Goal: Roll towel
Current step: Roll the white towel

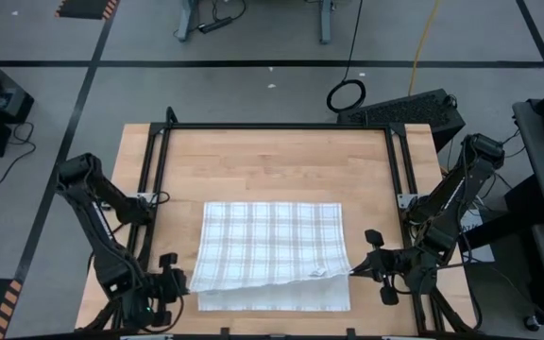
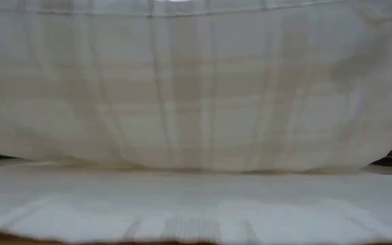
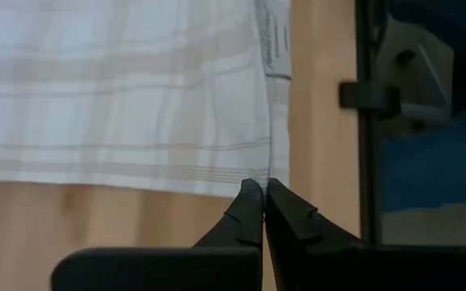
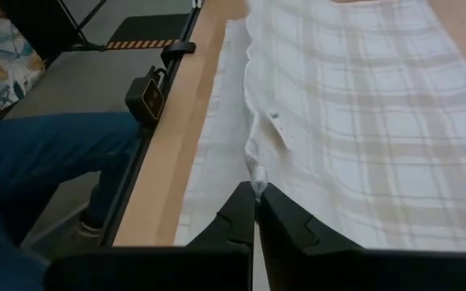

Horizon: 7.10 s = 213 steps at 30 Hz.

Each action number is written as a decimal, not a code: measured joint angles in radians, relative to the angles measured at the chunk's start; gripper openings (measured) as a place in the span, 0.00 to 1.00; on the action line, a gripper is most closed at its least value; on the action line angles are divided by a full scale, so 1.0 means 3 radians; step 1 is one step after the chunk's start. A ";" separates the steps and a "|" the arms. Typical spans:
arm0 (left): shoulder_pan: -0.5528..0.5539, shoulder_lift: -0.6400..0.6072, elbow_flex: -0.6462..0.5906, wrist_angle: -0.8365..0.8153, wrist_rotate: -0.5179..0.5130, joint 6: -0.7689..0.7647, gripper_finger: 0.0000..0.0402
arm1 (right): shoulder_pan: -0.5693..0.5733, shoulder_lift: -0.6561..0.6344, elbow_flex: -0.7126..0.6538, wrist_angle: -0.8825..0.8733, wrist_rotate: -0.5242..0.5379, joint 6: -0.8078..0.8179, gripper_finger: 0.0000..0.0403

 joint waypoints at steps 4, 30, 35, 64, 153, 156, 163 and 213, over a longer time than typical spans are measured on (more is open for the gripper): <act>0.0000 0.0168 -0.0009 0.0147 0.0063 -0.0002 0.01 | 0.0000 0.0000 0.0000 0.0000 0.0000 0.0000 0.00; 0.0399 0.0494 -0.0426 0.0597 -0.1037 0.0100 0.49 | -0.0001 0.0001 0.0000 -0.0017 0.0000 -0.0011 0.00; 0.0697 0.0630 -0.0834 0.0997 -0.1024 0.0267 0.41 | -0.0001 0.0001 0.0000 0.0008 -0.0009 0.0003 0.00; 0.1153 0.0536 -0.1316 0.1117 -0.0929 0.0393 0.18 | -0.0017 0.0417 0.0000 0.0153 -0.0322 0.0474 0.00; 0.1494 0.0795 -0.1585 0.4986 -0.0838 0.2625 0.03 | -0.1309 0.1799 -0.0203 0.3184 -0.0191 -0.2211 0.00; 0.1483 0.0924 -0.1584 0.5053 -0.0839 0.2593 0.03 | -0.1568 0.1805 -0.0268 0.3207 -0.0627 -0.2124 0.00; 0.1410 0.1324 -0.1602 0.4987 -0.0778 0.2369 0.03 | -0.1904 0.2109 -0.0481 0.3575 -0.0871 -0.1737 0.00; 0.1004 0.1728 -0.1359 0.5731 -0.0448 0.2392 0.03 | -0.2645 0.3464 -0.0535 0.5271 -0.1045 -0.1415 0.00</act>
